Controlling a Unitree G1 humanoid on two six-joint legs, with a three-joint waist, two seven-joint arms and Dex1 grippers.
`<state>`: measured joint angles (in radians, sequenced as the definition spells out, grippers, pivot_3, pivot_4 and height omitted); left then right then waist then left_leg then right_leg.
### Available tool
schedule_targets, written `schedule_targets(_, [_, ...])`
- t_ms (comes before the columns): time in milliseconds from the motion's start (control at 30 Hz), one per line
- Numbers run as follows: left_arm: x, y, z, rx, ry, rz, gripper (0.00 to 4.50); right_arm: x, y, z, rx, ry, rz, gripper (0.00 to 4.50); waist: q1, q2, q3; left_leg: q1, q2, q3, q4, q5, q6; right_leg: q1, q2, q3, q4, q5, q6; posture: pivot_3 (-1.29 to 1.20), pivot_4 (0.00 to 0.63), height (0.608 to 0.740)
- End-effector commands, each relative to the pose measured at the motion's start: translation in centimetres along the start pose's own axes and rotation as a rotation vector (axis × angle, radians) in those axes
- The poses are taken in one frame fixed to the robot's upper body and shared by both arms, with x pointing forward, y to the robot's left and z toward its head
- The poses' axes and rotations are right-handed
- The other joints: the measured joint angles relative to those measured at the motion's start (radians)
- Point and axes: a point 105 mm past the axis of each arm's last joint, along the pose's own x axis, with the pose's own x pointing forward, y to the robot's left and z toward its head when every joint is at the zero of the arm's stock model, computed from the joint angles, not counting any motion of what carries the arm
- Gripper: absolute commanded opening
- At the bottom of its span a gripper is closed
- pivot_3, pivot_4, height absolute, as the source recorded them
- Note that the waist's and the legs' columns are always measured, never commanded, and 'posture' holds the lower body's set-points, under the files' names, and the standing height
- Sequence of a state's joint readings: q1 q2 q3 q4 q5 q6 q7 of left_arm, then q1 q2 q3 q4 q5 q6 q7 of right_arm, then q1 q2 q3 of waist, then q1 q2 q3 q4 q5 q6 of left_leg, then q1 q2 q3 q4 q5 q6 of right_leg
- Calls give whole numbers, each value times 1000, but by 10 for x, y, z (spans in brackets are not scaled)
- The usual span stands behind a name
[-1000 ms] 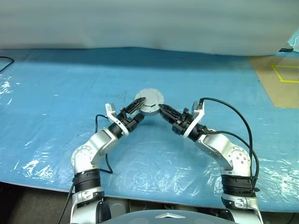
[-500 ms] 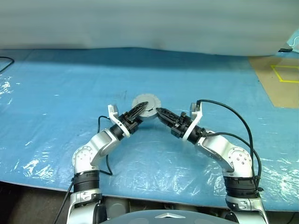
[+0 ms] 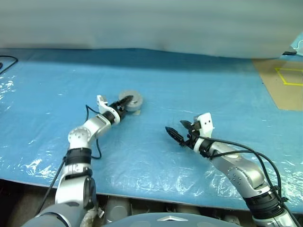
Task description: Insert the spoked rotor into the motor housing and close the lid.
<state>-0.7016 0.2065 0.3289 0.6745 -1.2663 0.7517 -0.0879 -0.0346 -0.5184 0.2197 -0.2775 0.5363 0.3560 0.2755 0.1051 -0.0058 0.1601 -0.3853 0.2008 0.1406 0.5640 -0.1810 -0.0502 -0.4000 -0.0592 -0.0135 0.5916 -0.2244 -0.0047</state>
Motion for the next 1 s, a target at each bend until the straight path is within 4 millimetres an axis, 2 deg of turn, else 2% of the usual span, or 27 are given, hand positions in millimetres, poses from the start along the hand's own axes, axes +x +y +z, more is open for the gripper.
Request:
schedule_targets(33, [22,-20,26,72,-89,-31,2337,-1,-5,0,-144,-52,-52,4500,-1,-1,1,0,-1,0,0,0,0,-1,0,1,0,1,0,0,150,740])
schedule_targets(133, [37,-28,34,101,-137,-2,2337,-2,-16,0,-202,-102,-139,4500,-5,-4,2,-1,-4,-1,0,0,0,-1,-2,2,-1,6,-7,0,150,740])
schedule_targets(267, [49,-38,35,136,-173,25,2337,-3,-17,-4,-268,-136,-179,4500,-7,-5,3,-3,-4,-4,0,0,0,-1,-2,0,-1,6,-9,0,150,740])
schedule_targets(467, [54,-35,29,151,-175,85,2337,-4,-16,-12,-263,-121,-196,4500,-10,-5,3,-3,-3,-5,-1,0,0,-1,-1,-1,0,7,-11,0,150,740])
schedule_targets(567, [51,-17,22,164,-137,152,2337,-6,-16,-16,-261,-112,-205,4500,-8,-5,3,-2,-2,-5,0,0,1,0,-2,-2,0,8,-12,0,150,740])
schedule_targets(767, [30,29,19,166,-86,288,4452,-4,-14,-18,-242,-108,-219,4500,-12,-5,3,7,-1,-4,0,1,3,7,-2,-3,0,5,-17,0,150,740])
schedule_targets(867, [12,54,19,178,-21,351,4485,0,-12,-19,-231,-111,-213,4500,-24,-3,2,19,1,0,-3,1,3,17,-1,-3,0,1,-24,0,150,740])
schedule_targets(1000, [-12,77,14,194,105,393,4485,3,-7,-21,-210,-108,-200,4500,-40,1,0,23,4,2,-5,1,3,20,2,-2,0,-1,-26,0,150,740])
